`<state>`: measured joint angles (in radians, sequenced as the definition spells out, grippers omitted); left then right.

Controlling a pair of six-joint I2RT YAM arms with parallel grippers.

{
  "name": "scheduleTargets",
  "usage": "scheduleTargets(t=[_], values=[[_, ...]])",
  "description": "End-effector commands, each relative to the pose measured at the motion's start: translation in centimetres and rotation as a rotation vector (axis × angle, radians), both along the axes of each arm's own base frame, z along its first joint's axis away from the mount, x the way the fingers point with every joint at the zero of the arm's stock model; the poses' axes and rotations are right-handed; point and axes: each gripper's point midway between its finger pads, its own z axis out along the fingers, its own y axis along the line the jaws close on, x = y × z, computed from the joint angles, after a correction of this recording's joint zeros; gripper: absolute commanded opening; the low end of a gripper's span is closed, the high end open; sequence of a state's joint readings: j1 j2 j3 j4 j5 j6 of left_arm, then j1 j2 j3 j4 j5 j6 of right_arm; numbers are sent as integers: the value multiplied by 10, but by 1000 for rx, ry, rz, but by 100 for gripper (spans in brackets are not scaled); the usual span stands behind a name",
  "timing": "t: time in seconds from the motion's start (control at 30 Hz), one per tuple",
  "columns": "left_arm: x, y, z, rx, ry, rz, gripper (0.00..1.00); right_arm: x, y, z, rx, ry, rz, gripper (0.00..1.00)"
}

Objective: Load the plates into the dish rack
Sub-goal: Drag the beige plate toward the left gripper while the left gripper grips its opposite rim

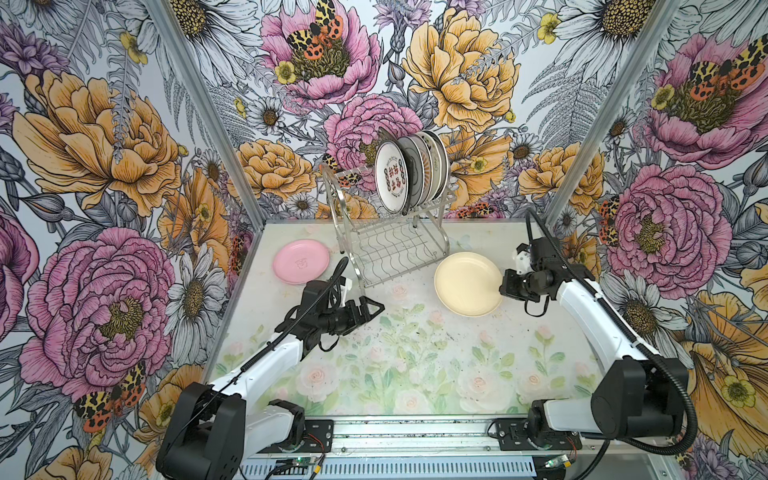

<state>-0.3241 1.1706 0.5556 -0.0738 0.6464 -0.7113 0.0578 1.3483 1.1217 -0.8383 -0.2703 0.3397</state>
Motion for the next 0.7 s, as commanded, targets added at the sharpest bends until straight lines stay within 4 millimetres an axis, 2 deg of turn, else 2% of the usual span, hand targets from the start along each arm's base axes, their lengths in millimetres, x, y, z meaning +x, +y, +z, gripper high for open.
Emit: scheduleTargets(t=[0.0, 0.13, 0.37, 0.53, 0.67], values=[[4, -17, 28, -86, -78, -61, 99, -11, 32, 15, 48, -24, 48, 0], [3, -25, 39, -128, -106, -89, 98, -20, 67, 21, 38, -35, 130, 0], [1, -30, 56, -178, -145, -108, 94, -28, 116, 27, 22, -47, 259, 0], [1, -32, 56, -185, -149, -110, 84, -29, 139, 35, 33, -59, 320, 0], [1, -34, 59, -196, -158, -113, 69, -29, 151, 35, 31, -57, 351, 0]])
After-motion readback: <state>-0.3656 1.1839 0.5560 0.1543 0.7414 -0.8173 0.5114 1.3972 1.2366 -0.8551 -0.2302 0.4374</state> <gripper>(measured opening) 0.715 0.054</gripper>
